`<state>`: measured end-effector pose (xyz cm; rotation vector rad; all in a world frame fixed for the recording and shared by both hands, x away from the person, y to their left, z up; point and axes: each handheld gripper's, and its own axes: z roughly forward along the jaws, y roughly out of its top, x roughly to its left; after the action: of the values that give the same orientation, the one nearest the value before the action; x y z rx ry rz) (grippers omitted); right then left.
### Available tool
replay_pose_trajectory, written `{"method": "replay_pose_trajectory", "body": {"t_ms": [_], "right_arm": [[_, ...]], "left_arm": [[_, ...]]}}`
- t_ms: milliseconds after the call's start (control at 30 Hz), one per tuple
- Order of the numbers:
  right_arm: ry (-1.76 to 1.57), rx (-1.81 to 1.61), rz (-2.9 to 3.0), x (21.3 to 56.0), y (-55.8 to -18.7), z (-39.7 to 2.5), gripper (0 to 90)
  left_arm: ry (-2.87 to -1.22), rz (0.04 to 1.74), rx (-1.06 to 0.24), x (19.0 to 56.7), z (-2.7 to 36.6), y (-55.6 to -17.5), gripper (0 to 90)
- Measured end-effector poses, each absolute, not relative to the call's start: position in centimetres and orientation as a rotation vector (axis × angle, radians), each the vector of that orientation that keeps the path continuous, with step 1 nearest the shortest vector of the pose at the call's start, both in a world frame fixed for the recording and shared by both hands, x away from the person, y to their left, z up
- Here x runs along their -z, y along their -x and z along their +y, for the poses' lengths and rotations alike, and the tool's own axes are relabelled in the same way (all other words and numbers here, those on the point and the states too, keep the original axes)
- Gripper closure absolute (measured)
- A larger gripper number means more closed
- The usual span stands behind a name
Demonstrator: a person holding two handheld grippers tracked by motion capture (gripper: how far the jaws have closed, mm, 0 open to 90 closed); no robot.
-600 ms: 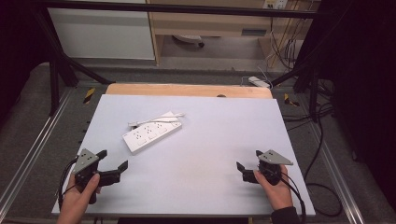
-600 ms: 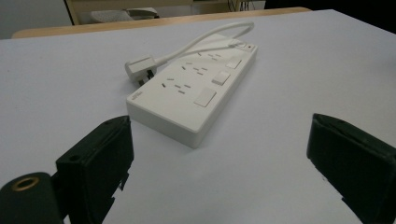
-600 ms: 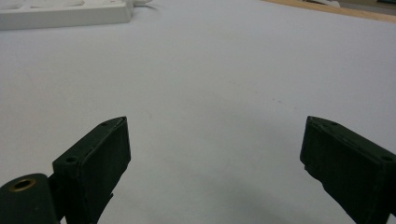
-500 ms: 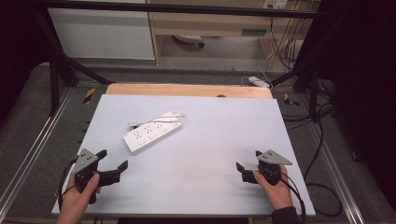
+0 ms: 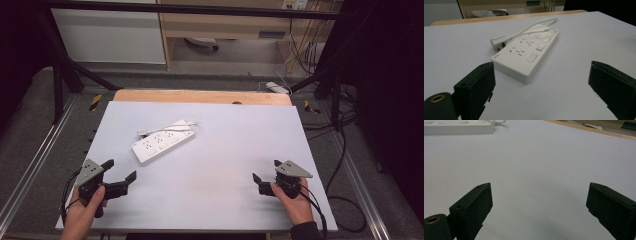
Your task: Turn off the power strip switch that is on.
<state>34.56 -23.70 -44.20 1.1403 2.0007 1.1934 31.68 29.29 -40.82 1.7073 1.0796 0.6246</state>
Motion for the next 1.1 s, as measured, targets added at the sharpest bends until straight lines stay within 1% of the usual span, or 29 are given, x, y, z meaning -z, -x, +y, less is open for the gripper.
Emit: {"method": "replay_pose_trajectory", "body": {"t_ms": [233, 733, 933, 1100], "right_arm": [[-1.132, -1.17, 2.031, 44.1, -34.6, -23.6, 7.1], [-1.159, -1.166, 2.056, 44.0, -34.7, -23.8, 6.5], [-1.164, -1.164, 2.06, 44.0, -34.7, -23.8, 6.5], [-1.166, -1.162, 2.062, 44.0, -34.7, -23.8, 6.5]], "left_arm": [[-1.715, 1.075, -0.61, 40.8, 29.2, -31.7, 7.1], [-1.744, 1.087, -0.519, 40.2, 28.9, -31.8, 6.3], [-1.736, 1.094, -0.488, 39.5, 28.3, -32.2, 6.6], [-1.775, 1.099, -0.472, 39.5, 27.4, -33.0, 7.0]]}}
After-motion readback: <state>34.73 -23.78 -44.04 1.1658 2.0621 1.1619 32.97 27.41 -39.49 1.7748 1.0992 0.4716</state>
